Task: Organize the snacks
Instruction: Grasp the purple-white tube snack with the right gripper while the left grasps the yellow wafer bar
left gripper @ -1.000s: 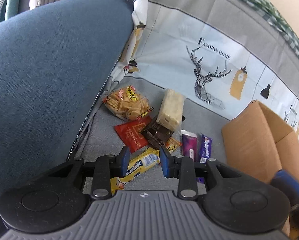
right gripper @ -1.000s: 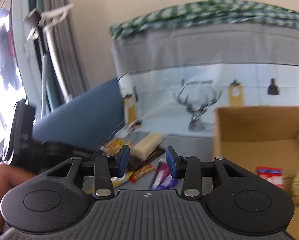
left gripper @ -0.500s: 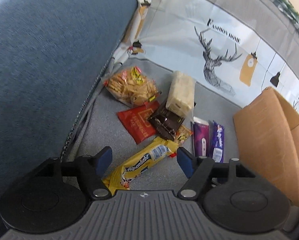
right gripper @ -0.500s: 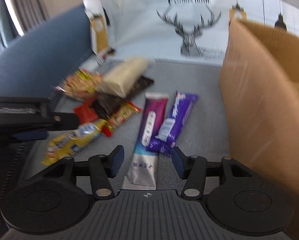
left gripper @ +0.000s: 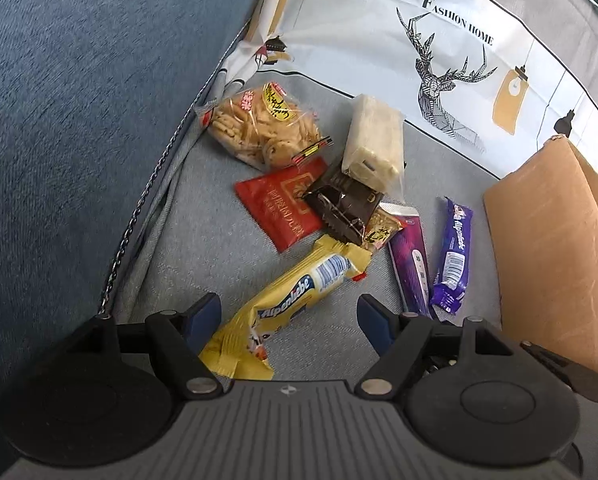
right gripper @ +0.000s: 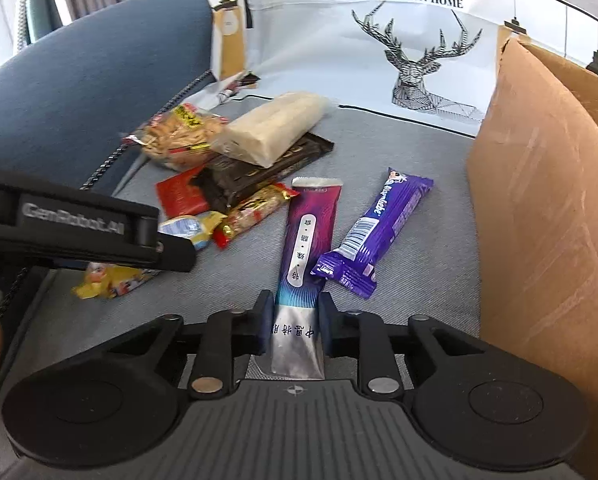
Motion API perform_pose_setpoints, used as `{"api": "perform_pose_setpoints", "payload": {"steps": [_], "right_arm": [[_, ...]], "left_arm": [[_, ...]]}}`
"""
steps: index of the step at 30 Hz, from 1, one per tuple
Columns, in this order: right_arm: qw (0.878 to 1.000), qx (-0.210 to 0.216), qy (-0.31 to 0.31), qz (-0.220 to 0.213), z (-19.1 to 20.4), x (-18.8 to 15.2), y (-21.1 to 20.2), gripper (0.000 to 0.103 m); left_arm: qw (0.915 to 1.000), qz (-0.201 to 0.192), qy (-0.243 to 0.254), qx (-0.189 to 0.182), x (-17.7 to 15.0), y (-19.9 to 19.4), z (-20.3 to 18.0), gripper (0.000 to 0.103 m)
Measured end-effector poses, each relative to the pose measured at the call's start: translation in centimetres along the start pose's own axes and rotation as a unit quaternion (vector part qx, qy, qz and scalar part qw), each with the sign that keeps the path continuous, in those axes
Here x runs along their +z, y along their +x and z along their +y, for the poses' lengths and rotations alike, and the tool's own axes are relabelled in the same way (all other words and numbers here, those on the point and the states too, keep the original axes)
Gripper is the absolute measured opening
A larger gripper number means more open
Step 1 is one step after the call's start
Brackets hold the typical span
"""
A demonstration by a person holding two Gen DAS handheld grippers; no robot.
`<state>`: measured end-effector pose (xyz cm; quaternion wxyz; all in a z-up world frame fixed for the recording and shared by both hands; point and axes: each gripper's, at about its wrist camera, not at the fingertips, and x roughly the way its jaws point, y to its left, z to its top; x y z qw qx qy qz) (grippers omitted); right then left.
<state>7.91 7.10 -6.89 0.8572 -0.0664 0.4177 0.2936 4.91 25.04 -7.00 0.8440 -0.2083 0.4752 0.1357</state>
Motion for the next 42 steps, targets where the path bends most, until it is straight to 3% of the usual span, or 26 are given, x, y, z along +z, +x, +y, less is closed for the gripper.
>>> {"api": "perform_pose_setpoints", "payload": {"steps": [5, 7, 10, 11, 14, 17, 22, 25, 28, 30, 32, 38, 42], "right_arm": [[0.999, 0.026, -0.023, 0.015, 0.3, -0.7, -1.6, 0.023], [0.999, 0.027, -0.041, 0.021, 0.6, -1.2, -2.2, 0.023], [0.998, 0.032, -0.049, 0.034, 0.7, -1.9, -3.3, 0.023], [0.998, 0.034, -0.049, 0.038, 0.7, -2.2, -3.6, 0.023], [0.997, 0.041, -0.055, 0.047, 0.8, -3.2, -4.9, 0.023], [0.996, 0.043, -0.057, 0.06, 0.9, -4.1, -5.9, 0.023], [0.993, 0.052, -0.035, 0.097, 0.6, -5.6, -6.9, 0.024], [0.994, 0.057, -0.027, 0.095, 0.4, -5.6, -7.1, 0.029], [0.995, 0.051, -0.019, 0.085, 0.1, -5.5, -6.9, 0.037], [0.995, 0.047, -0.013, 0.082, 0.0, -5.3, -6.5, 0.041], [0.995, 0.049, -0.006, 0.081, -0.2, -5.3, -6.2, 0.042], [0.996, 0.048, -0.001, 0.078, -0.2, -4.9, -5.3, 0.043], [0.996, 0.039, 0.0, 0.083, -0.2, -4.9, -5.0, 0.043]], "left_arm": [[1.0, 0.004, -0.005, -0.004, -0.1, 0.0, 0.2, 0.077], [1.0, 0.006, 0.002, -0.002, -0.1, 0.0, -0.1, 0.07], [0.9995, 0.007, 0.029, 0.014, -0.4, -0.1, -0.8, 0.044], [0.9991, 0.009, 0.037, 0.018, -0.6, -0.1, -1.0, 0.029], [0.999, 0.015, 0.041, 0.009, -1.1, -0.5, -0.9, 0.013], [0.999, 0.022, 0.039, 0.007, -1.7, -1.1, -0.7, 0.012], [0.9982, 0.044, -0.011, -0.039, -2.7, -2.5, 0.4, 0.012], [0.9965, 0.064, -0.031, -0.046, -3.1, -2.4, 0.7, 0.013], [0.9961, 0.073, -0.034, -0.037, -3.2, -2.1, 0.8, 0.02], [0.9964, 0.064, -0.042, -0.037, -3.0, -2.3, 0.9, 0.034], [0.9966, 0.051, -0.052, -0.038, -2.8, -2.5, 1.1, 0.037], [0.9961, 0.022, -0.072, -0.047, -2.0, -3.0, 1.1, 0.035], [0.9965, 0.027, -0.066, -0.045, -1.9, -2.9, 0.9, 0.018]]}}
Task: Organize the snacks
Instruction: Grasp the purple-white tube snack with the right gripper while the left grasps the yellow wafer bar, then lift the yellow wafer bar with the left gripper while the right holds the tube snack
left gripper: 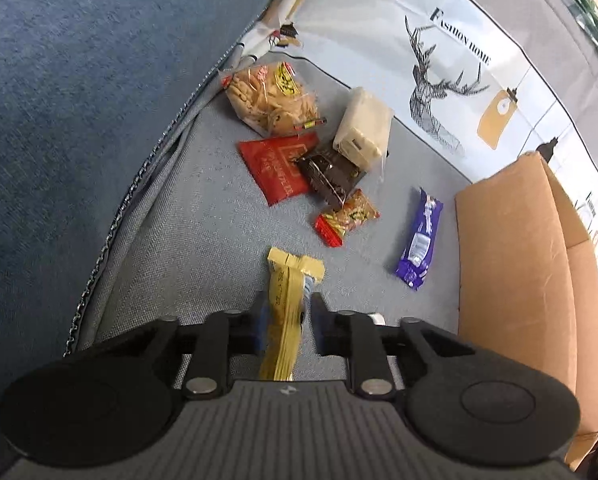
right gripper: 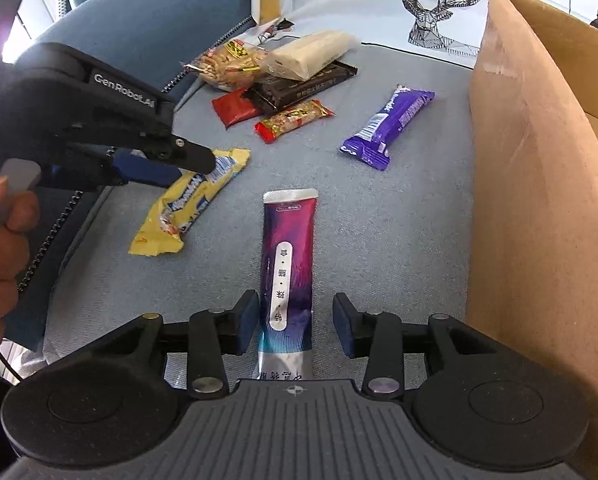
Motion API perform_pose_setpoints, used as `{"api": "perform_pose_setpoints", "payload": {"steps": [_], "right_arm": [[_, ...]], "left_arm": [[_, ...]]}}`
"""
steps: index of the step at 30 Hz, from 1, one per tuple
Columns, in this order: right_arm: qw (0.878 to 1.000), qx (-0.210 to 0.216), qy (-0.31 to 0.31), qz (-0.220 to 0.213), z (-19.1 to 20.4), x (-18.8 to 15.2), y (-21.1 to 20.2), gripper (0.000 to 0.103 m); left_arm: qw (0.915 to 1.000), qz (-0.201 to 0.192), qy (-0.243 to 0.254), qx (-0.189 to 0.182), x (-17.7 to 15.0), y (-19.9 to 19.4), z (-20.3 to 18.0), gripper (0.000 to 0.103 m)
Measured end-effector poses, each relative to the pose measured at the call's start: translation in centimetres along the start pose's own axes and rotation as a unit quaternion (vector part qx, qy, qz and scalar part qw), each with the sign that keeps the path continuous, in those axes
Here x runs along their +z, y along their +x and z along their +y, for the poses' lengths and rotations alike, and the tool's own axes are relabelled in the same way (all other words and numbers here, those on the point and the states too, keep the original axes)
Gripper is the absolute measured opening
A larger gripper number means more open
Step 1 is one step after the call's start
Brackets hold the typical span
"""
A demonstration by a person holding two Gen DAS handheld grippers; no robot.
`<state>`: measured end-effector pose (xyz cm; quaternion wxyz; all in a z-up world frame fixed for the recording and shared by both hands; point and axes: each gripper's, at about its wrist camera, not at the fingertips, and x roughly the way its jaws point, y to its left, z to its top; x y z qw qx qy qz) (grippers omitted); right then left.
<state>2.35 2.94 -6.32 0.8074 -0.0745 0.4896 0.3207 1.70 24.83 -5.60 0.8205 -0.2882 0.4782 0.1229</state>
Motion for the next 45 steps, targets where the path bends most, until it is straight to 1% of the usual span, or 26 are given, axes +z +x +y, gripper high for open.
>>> {"api": "perform_pose_setpoints", "payload": {"steps": [2, 5, 6, 10, 15, 19, 22, 31, 34, 36, 39, 45], "right_arm": [[1.0, -0.006, 0.0, -0.002, -0.1, 0.0, 0.1, 0.043], [1.0, -0.01, 0.003, -0.004, -0.1, 0.0, 0.0, 0.042], [1.0, -0.011, 0.003, -0.005, -0.2, 0.0, 0.1, 0.042], [1.0, -0.009, 0.003, -0.004, -0.2, -0.1, 0.0, 0.042], [1.0, -0.007, 0.002, -0.004, -0.1, 0.0, 0.0, 0.042], [1.0, -0.011, -0.001, -0.001, 0.0, -0.1, 0.2, 0.042], [1.0, -0.012, 0.0, 0.0, 0.0, -0.1, 0.3, 0.042], [1.0, -0.015, -0.007, 0.0, 0.0, -0.3, 0.5, 0.042], [1.0, -0.017, -0.008, 0.0, 0.1, -0.3, 0.5, 0.042], [1.0, -0.019, -0.01, -0.001, 0.2, -0.3, 0.5, 0.042], [1.0, -0.021, -0.016, -0.002, 0.3, -0.3, 0.5, 0.042], [1.0, -0.021, -0.021, -0.003, 0.2, -0.3, 0.3, 0.042]], "left_arm": [[1.0, 0.0, 0.001, -0.008, 0.0, 0.0, -0.1, 0.018], [0.9992, -0.005, -0.011, -0.039, 0.0, -0.3, 0.1, 0.018], [0.9989, -0.007, -0.015, -0.043, 0.0, -0.4, 0.2, 0.018], [0.9986, -0.008, -0.025, -0.046, 0.0, -0.5, 0.3, 0.018], [0.9993, -0.005, -0.022, -0.031, -0.1, -0.3, 0.1, 0.018], [0.9997, 0.023, 0.006, 0.008, -0.4, 0.9, -0.4, 0.018], [0.9991, 0.034, 0.015, 0.021, -0.6, 1.5, -0.3, 0.018], [0.9988, 0.023, 0.025, 0.037, -0.5, 1.8, -0.8, 0.021], [0.9986, 0.018, 0.028, 0.042, -0.5, 1.9, -1.5, 0.026], [0.9984, 0.015, 0.032, 0.044, -0.4, 2.1, -1.9, 0.031], [0.9979, 0.01, 0.041, 0.049, -0.2, 2.3, -2.3, 0.037], [0.9968, 0.004, 0.057, 0.056, -0.1, 2.7, -2.9, 0.045]]}}
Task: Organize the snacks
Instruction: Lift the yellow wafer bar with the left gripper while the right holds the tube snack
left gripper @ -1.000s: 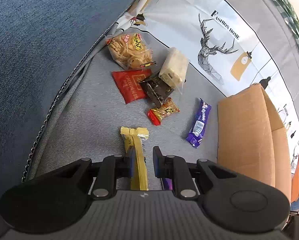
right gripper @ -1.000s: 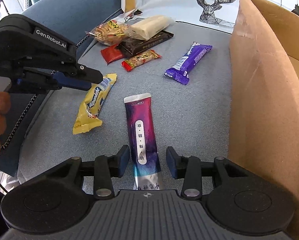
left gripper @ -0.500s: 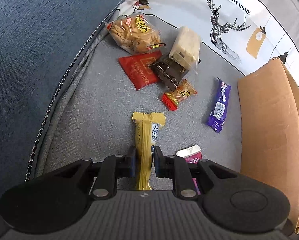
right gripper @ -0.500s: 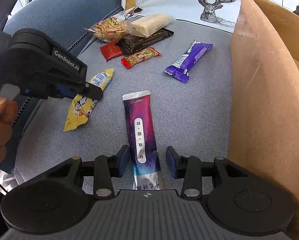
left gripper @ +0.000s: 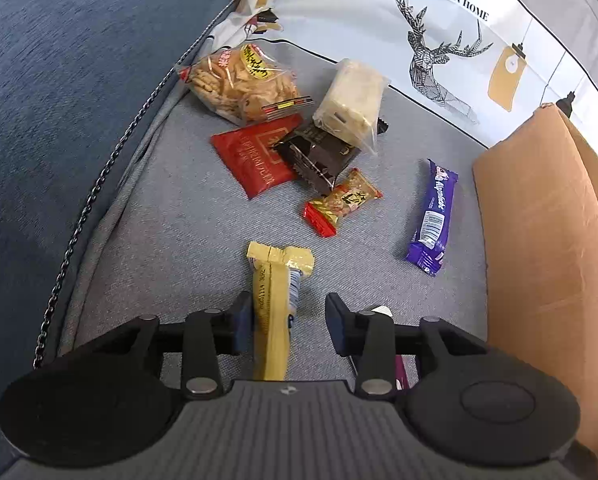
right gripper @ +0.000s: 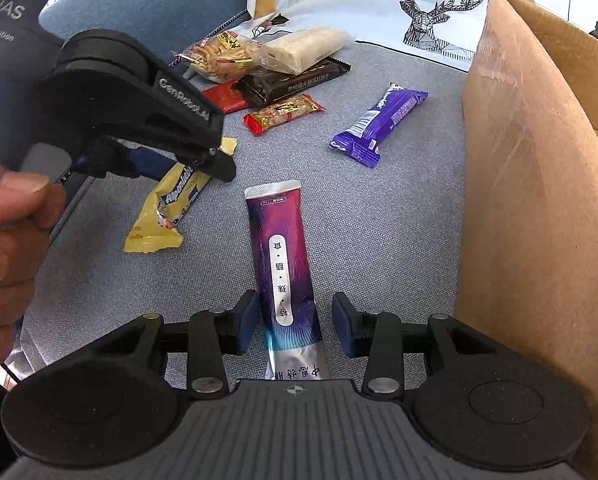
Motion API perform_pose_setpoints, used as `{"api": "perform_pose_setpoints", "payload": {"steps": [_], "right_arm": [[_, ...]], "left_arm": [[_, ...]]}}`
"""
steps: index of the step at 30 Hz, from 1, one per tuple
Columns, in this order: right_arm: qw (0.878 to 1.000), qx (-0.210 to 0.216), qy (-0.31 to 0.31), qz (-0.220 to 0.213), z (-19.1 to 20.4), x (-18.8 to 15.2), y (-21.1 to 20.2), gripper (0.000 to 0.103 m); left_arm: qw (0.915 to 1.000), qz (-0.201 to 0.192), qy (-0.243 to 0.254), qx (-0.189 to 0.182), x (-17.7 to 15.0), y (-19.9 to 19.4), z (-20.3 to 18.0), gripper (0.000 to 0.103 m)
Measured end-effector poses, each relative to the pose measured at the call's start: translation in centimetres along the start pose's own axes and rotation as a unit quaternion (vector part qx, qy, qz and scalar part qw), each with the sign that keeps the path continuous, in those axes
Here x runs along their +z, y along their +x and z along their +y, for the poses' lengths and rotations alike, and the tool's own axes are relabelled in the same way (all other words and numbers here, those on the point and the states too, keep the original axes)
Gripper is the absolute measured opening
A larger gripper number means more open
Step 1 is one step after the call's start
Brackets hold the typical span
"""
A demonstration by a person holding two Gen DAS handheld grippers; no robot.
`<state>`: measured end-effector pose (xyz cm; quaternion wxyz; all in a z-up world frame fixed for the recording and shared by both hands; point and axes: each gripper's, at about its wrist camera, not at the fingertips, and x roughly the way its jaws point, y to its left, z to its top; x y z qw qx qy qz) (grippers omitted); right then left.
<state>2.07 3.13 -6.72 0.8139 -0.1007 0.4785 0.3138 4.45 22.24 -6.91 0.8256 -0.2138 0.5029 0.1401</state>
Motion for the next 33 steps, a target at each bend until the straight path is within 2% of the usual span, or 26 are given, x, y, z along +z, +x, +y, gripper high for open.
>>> {"api": "perform_pose_setpoints", "payload": {"steps": [6, 10, 14, 16, 18, 23, 24, 25, 27, 33], "right_arm": [[1.0, -0.007, -0.011, -0.003, 0.2, -0.1, 0.2, 0.041], [1.0, -0.012, -0.016, -0.008, 0.2, -0.2, 0.1, 0.033], [1.0, -0.013, -0.013, -0.011, 0.1, -0.2, 0.0, 0.028], [1.0, -0.012, -0.011, -0.012, 0.0, -0.1, -0.1, 0.027], [1.0, -0.011, -0.009, -0.015, 0.0, -0.1, -0.2, 0.027], [0.999, -0.006, -0.004, -0.033, -0.1, 0.0, -0.9, 0.024], [0.999, -0.004, -0.004, -0.036, -0.1, 0.0, -1.0, 0.023], [0.999, -0.002, -0.004, -0.038, -0.1, 0.0, -1.1, 0.016], [0.999, 0.0, -0.003, -0.044, -0.1, 0.0, -1.4, 0.013], [0.999, 0.008, -0.008, -0.051, 0.0, -0.3, -1.8, 0.012]], "left_arm": [[0.9998, -0.003, 0.015, 0.008, -0.1, 0.1, -0.5, 0.045], [0.9996, -0.004, 0.025, 0.013, -0.1, 0.2, -0.6, 0.044], [0.9992, -0.004, 0.035, 0.018, -0.2, 0.2, -0.9, 0.043], [0.999, -0.006, 0.038, 0.022, -0.2, 0.2, -0.9, 0.037], [0.999, -0.007, 0.037, 0.026, -0.1, 0.2, -0.8, 0.026], [0.9992, -0.025, 0.021, 0.022, 0.1, -0.5, -0.4, 0.026], [0.9992, -0.029, 0.018, 0.021, 0.1, -0.7, -0.4, 0.026], [0.9991, -0.033, 0.016, 0.02, 0.1, -0.9, -0.4, 0.026], [0.9989, -0.042, 0.014, 0.018, 0.0, -1.4, -0.5, 0.026], [0.9979, -0.063, 0.002, 0.012, -0.3, -3.0, -0.2, 0.026]]}}
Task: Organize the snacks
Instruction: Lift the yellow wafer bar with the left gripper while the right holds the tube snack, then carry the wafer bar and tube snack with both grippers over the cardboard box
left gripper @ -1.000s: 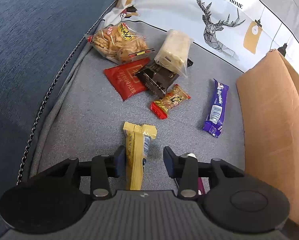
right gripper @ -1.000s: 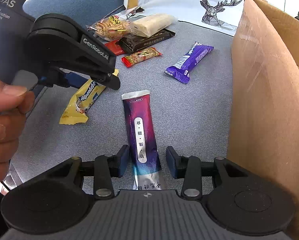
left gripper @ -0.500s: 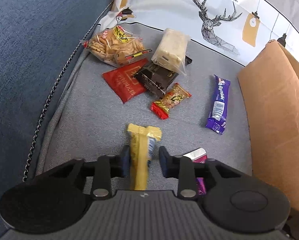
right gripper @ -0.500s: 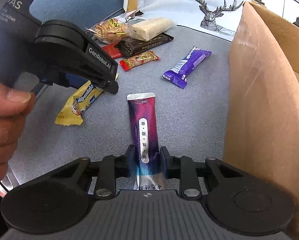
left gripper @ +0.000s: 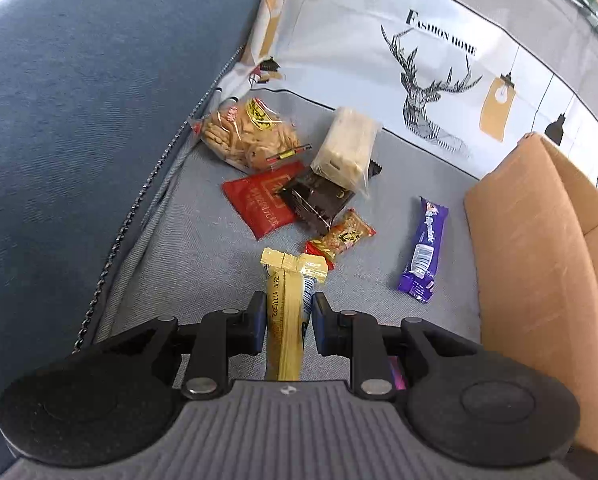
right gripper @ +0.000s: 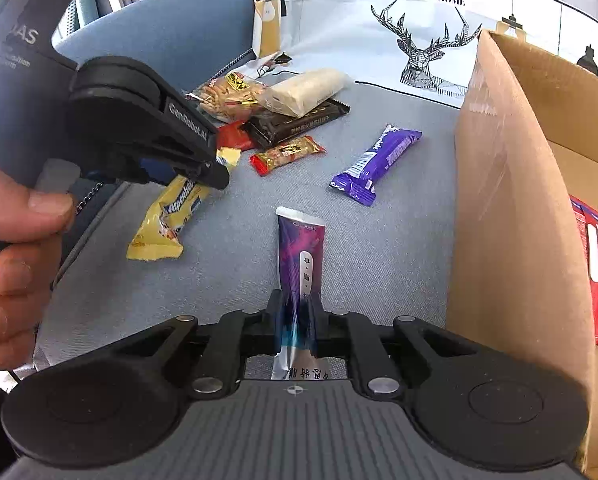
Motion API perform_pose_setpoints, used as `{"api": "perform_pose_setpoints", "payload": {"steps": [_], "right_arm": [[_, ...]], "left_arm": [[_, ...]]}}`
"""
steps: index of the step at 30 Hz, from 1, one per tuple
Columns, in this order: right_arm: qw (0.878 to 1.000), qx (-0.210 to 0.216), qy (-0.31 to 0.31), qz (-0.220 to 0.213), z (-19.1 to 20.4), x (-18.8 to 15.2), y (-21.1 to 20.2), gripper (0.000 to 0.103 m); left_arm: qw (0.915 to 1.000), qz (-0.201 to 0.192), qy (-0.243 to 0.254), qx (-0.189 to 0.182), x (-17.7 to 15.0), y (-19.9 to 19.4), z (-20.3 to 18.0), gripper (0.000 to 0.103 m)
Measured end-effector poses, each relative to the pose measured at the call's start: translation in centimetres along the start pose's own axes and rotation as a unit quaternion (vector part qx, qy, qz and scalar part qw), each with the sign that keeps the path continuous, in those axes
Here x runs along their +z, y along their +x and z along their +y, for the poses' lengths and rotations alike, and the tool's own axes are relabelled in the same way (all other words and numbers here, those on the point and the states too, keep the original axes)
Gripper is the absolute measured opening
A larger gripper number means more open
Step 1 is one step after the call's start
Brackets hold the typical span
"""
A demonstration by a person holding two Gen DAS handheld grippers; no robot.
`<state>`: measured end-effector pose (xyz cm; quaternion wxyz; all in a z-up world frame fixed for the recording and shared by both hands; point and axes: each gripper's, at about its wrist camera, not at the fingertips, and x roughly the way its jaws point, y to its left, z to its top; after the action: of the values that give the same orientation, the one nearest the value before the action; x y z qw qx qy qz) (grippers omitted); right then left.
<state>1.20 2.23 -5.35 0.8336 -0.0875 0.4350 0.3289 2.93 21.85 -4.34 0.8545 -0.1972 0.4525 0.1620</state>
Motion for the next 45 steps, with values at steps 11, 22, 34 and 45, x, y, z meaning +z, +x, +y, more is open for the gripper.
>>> {"api": "perform_pose_setpoints", "payload": {"steps": [11, 22, 34, 45], "right_arm": [[0.999, -0.016, -0.001, 0.028, 0.2, -0.2, 2.2, 0.049], [0.998, -0.013, -0.032, -0.046, 1.1, 0.5, -0.5, 0.012], [0.987, 0.01, -0.044, -0.152, 0.7, 1.1, -6.9, 0.012], [0.978, 0.023, -0.006, -0.207, -3.3, 2.2, -12.0, 0.012]], "left_arm": [[0.9997, -0.008, -0.019, -0.016, -0.6, -1.6, 0.7, 0.026], [0.9993, -0.023, -0.02, -0.023, -0.9, -2.4, 0.3, 0.026], [0.9962, -0.069, -0.03, -0.045, -1.2, -5.3, -0.1, 0.026], [0.9945, -0.087, -0.011, -0.059, -0.9, -6.5, -1.9, 0.026]]}}
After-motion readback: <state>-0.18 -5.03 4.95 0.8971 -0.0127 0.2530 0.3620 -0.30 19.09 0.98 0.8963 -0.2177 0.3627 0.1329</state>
